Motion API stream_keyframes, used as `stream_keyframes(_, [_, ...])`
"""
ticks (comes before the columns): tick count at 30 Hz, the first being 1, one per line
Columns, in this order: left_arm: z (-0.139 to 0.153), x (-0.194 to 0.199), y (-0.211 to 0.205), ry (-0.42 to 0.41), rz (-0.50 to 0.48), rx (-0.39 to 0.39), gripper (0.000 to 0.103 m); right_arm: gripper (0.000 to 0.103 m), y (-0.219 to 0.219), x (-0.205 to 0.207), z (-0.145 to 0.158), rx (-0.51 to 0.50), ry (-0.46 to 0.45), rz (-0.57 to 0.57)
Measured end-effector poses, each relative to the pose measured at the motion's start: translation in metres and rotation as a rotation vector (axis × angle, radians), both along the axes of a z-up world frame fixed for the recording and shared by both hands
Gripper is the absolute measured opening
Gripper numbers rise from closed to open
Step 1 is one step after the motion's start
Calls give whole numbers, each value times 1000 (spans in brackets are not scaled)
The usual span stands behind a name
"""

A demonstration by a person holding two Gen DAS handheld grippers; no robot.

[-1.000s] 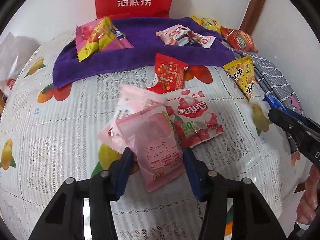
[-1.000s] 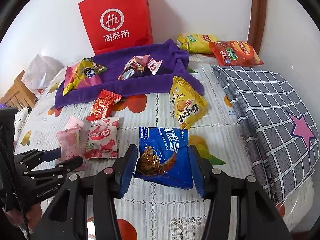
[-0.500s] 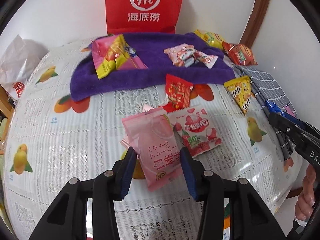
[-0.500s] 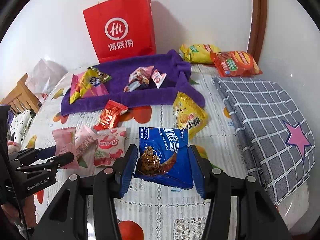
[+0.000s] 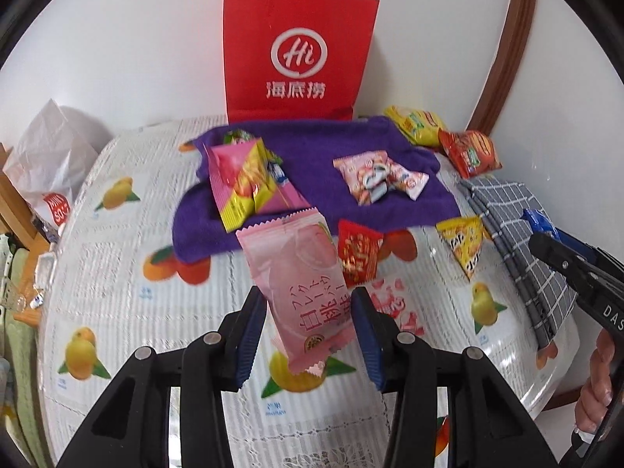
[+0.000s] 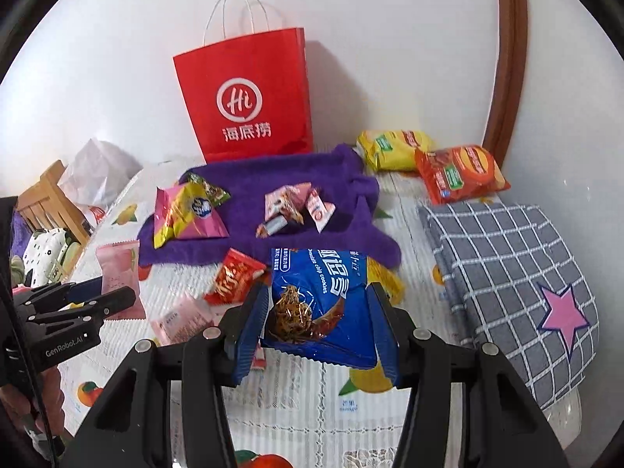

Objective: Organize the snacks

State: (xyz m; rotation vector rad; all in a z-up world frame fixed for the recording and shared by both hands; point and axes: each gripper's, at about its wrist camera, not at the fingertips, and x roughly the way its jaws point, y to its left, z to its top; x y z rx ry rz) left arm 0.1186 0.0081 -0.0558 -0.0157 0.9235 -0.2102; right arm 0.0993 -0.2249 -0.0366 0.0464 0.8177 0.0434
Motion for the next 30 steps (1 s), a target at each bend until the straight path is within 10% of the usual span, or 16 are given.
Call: stream_keyframes(30, [36,72,10,-45,34,-30,43,51,1,67,38,-9,-54,19])
